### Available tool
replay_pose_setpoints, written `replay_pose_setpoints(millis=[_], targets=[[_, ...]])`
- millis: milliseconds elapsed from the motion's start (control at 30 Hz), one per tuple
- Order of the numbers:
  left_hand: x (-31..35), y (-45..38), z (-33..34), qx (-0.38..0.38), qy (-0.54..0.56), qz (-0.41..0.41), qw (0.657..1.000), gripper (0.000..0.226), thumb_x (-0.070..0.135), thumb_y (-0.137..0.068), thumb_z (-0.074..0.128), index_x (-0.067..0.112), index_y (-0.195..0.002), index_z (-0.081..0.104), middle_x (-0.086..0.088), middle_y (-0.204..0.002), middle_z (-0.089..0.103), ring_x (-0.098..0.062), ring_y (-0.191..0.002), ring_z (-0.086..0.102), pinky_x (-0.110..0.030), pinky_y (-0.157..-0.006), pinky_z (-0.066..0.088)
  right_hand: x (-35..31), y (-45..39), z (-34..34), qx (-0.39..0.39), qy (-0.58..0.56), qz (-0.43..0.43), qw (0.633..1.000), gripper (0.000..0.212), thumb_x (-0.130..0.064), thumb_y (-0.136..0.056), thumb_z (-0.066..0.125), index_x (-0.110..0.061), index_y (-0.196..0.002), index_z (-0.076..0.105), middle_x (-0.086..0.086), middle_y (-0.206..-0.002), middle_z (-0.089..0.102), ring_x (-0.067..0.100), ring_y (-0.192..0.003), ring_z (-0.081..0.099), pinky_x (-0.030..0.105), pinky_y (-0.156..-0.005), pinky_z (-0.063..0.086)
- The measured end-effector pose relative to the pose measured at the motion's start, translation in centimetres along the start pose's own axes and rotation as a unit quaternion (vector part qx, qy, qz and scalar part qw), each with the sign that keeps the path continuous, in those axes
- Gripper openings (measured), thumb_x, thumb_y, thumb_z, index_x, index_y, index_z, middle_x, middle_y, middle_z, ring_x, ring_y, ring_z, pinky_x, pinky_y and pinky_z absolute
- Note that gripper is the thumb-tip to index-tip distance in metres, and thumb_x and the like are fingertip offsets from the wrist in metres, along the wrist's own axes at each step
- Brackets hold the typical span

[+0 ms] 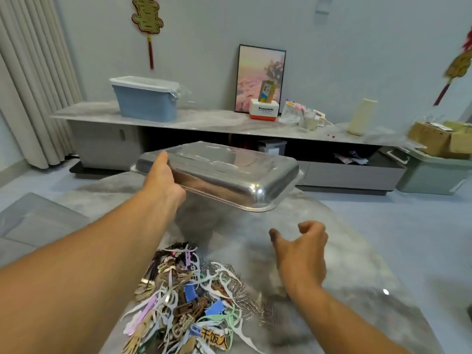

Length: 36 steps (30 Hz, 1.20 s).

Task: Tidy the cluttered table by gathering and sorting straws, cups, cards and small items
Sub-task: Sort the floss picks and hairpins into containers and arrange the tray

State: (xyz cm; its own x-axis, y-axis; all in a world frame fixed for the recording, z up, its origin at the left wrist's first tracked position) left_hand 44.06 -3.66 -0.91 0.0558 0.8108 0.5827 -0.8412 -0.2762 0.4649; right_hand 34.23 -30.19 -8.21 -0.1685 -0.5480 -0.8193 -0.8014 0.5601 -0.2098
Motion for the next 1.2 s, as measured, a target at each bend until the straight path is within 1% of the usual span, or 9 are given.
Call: replay_pose_setpoints(millis=[100, 167, 300, 400, 567, 700, 867, 1033, 1200], targets=[[2.6, 0.4, -0.6, -0.008, -0.073, 0.021, 0.997, 0.024, 0.039, -0.093, 0.071, 0.017, -0.100, 0.067, -0.007, -0.073, 0.077, -0.025, -0.057, 0.074, -0.046, -0.053, 0.061, -1.5, -1.6, -2.4, 0.059, 0.039, -0.080, 0.994, 0.081, -0.046, -0.075, 0.084, -0.033, -0.135, 0.031, 0.001, -0.134, 0.046, 0.028, -0.113, 0.057, 0.047, -0.093, 0.047], [4.0, 1.0, -0.9, -0.017, -0.123, 0.028, 0.992, 0.026, 0.040, -0.089, 0.074, 0.016, -0.099, 0.070, -0.006, -0.076, 0.078, -0.023, -0.059, 0.074, -0.040, -0.050, 0.060, -3.1, -1.4, -3.2, 0.062, 0.116, -0.175, 0.976, 0.099, -0.048, -0.073, 0.084, -0.035, -0.150, 0.023, 0.005, -0.139, 0.043, 0.026, -0.121, 0.050, 0.046, -0.096, 0.043], [5.0, 2.3, -0.4, -0.029, -0.190, 0.013, 0.981, 0.027, 0.040, -0.089, 0.073, 0.014, -0.094, 0.070, -0.010, -0.085, 0.078, -0.024, -0.057, 0.074, -0.035, -0.043, 0.055, -6.8, 1.0, -2.4, 0.001, 0.282, -0.409, 0.868, 0.110, -0.053, -0.071, 0.080, -0.033, -0.158, 0.017, 0.010, -0.140, 0.044, 0.029, -0.105, 0.056, 0.043, -0.082, 0.048], [5.3, 3.5, 1.0, -0.051, -0.223, 0.020, 0.973, 0.030, 0.041, -0.089, 0.074, 0.012, -0.098, 0.073, -0.010, -0.094, 0.078, -0.025, -0.074, 0.076, -0.037, -0.058, 0.059, -8.8, 2.3, -1.2, -0.058, 0.333, -0.449, 0.827, 0.108, -0.043, -0.075, 0.075, -0.031, -0.159, 0.008, 0.009, -0.133, 0.047, 0.030, -0.083, 0.061, 0.037, -0.066, 0.042], [5.3, 5.0, 2.7, -0.170, -0.179, 0.041, 0.968, 0.049, 0.058, -0.096, 0.057, 0.011, -0.108, 0.064, -0.007, -0.086, 0.077, -0.024, -0.082, 0.077, -0.041, -0.073, 0.062, -9.4, 1.0, -2.2, -0.042, 0.231, -0.337, 0.912, 0.039, -0.028, -0.099, 0.049, -0.025, -0.136, 0.037, 0.005, -0.118, 0.054, 0.039, -0.080, 0.065, 0.038, -0.057, 0.036], [3.1, 4.9, 1.2, -0.214, -0.294, 0.077, 0.928, 0.064, 0.073, -0.095, 0.038, 0.022, -0.129, 0.054, -0.007, -0.122, 0.070, -0.023, -0.113, 0.069, -0.040, -0.099, 0.051, -7.8, 0.5, -2.1, -0.082, 0.148, -0.235, 0.957, 0.003, -0.028, -0.100, 0.043, -0.030, -0.101, 0.042, 0.001, -0.102, 0.053, 0.037, -0.078, 0.058, 0.042, -0.064, 0.041], [2.2, 2.8, -6.2, -0.083, -0.534, 0.289, 0.790, 0.046, 0.052, -0.104, 0.042, 0.023, -0.139, 0.051, -0.001, -0.144, 0.052, -0.023, -0.137, 0.046, -0.038, -0.108, 0.037, -4.7, -0.6, -1.2, -0.094, -0.036, 0.025, 0.995, 0.017, -0.030, -0.097, 0.039, -0.021, -0.100, 0.054, 0.005, -0.093, 0.064, 0.031, -0.085, 0.063, 0.051, -0.082, 0.055], [0.0, -0.3, -13.2, -0.043, -0.709, 0.255, 0.656, 0.064, 0.056, -0.104, 0.032, 0.029, -0.161, 0.020, -0.001, -0.170, 0.009, -0.019, -0.156, 0.001, -0.045, -0.126, 0.009, -1.8, -2.7, 0.5, -0.120, -0.169, 0.234, 0.950, 0.029, -0.015, -0.095, 0.040, -0.007, -0.119, 0.056, 0.015, -0.102, 0.069, 0.025, -0.058, 0.068, 0.032, -0.050, 0.050], [-1.3, -0.9, -15.1, -0.038, -0.793, 0.234, 0.561, 0.075, 0.071, -0.097, 0.020, 0.036, -0.162, 0.005, -0.003, -0.170, -0.010, -0.022, -0.156, -0.013, -0.042, -0.126, 0.001, 1.1, -3.5, 0.9, -0.130, -0.227, 0.314, 0.913, 0.025, -0.013, -0.098, 0.043, -0.001, -0.108, 0.062, 0.015, -0.072, 0.070, 0.016, -0.047, 0.057, 0.024, -0.041, 0.045]])
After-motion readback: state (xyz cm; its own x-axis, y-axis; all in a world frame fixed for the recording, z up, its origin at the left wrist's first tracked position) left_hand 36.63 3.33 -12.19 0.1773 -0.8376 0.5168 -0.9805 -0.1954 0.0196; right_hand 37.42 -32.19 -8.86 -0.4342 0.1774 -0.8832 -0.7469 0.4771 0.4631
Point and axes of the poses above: each hand's wrist, its own y-axis away from the middle knuckle, its own z-axis out of the palm, x = y × z, the point moved 4 cm from there along -y, towards the middle knuckle
